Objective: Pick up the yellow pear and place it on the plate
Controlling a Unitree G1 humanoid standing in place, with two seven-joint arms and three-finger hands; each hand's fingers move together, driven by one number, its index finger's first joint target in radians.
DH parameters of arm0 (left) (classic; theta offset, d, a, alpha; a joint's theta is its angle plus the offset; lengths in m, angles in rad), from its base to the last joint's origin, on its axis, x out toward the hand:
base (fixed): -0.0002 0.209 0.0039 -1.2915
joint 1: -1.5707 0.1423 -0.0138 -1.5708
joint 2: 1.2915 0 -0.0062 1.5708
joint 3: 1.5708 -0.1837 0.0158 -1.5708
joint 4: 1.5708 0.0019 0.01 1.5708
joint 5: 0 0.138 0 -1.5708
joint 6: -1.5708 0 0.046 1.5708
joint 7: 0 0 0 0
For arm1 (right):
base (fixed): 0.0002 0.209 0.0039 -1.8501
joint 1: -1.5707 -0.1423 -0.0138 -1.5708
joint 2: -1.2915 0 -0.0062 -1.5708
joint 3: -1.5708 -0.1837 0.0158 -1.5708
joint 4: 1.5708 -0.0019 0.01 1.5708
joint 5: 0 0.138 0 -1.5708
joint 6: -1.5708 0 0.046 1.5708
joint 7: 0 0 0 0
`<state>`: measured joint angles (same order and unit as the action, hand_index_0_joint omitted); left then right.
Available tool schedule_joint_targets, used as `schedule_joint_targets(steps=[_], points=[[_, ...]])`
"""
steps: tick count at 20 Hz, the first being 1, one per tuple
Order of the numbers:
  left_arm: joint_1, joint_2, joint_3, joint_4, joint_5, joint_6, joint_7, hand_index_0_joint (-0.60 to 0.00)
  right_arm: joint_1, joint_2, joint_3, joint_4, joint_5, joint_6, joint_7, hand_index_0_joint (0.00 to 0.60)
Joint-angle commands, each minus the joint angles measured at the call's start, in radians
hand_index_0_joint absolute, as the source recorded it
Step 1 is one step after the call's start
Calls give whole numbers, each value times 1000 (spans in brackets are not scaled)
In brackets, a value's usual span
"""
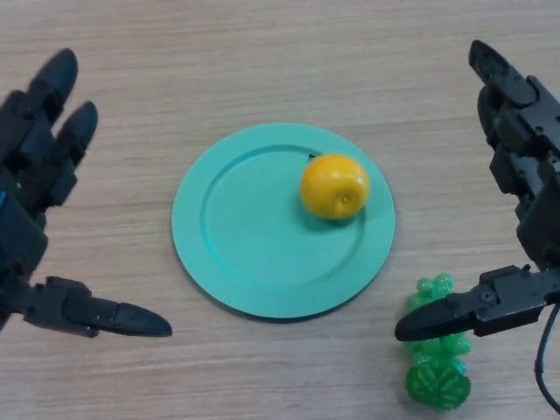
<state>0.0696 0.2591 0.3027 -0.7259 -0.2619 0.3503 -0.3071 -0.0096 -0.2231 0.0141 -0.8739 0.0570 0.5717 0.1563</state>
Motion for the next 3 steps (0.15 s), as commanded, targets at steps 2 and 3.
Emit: schedule_joint_targets(steps=[2,3], points=[[-35,27,26,-47,-17,-71,-8,0,-23,-10,-47,-55,18,-146,-2,0],[-39,24,22,-45,-30,-70,-2,0,-22,-11,-51,-52,21,-150,-2,0]])
